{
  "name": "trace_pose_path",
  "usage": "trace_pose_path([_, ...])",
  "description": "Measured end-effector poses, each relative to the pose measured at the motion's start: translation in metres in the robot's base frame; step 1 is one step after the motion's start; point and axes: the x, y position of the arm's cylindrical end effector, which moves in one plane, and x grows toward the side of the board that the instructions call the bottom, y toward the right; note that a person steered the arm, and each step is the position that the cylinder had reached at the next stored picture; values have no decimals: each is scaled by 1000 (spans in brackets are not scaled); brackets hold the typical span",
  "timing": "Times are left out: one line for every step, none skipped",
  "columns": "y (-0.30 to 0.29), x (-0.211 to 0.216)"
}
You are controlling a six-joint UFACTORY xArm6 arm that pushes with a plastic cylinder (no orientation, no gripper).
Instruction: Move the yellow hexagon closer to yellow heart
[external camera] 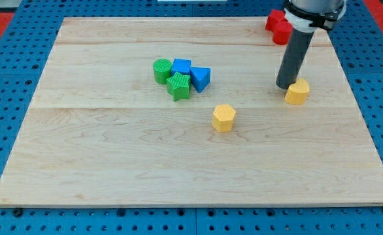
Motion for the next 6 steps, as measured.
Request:
trace_pose_path([-56, 4])
trace_pose_path([-102, 25])
trace_pose_path([-153, 40])
trace_pose_path([-198, 48])
trace_pose_path([-215, 75])
trace_pose_path([-206, 100])
